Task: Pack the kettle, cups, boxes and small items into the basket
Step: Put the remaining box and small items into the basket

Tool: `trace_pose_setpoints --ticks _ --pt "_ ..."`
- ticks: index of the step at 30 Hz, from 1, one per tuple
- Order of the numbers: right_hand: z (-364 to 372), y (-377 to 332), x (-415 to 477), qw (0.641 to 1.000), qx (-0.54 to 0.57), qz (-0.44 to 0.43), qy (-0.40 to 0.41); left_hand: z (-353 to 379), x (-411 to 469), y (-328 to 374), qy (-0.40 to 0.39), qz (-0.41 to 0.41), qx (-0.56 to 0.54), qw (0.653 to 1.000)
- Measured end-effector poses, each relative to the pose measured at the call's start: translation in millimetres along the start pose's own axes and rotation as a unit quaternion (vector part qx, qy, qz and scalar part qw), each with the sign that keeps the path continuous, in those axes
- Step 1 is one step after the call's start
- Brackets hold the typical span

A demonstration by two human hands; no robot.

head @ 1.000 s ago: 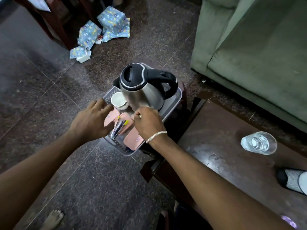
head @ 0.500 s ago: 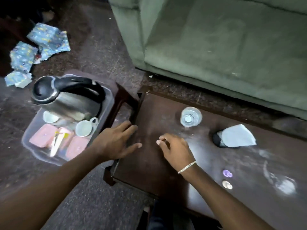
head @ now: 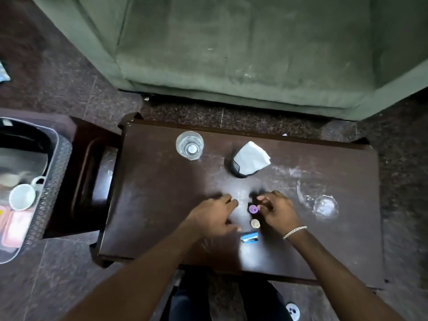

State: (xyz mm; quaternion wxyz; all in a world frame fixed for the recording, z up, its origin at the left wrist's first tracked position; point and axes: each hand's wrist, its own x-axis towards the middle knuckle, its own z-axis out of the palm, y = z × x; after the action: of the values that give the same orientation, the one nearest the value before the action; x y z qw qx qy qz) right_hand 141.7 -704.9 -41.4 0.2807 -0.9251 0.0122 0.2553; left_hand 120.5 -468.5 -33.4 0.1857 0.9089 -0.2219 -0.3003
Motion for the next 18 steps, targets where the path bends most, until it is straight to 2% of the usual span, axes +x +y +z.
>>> trace_pose_setpoints --ticks 7,18 --pt "17.8 24.9 -11.6 0.992 -0.044 0.027 -0.115 57.4 13.8 45.6 -0.076 -0.018 -0.038 0.996" --pt "33.3 23.3 -14.1 0.996 -0.054 -0.004 -0.066 88.8 21.0 52.3 -0.041 -0.126 -0.136 0.982"
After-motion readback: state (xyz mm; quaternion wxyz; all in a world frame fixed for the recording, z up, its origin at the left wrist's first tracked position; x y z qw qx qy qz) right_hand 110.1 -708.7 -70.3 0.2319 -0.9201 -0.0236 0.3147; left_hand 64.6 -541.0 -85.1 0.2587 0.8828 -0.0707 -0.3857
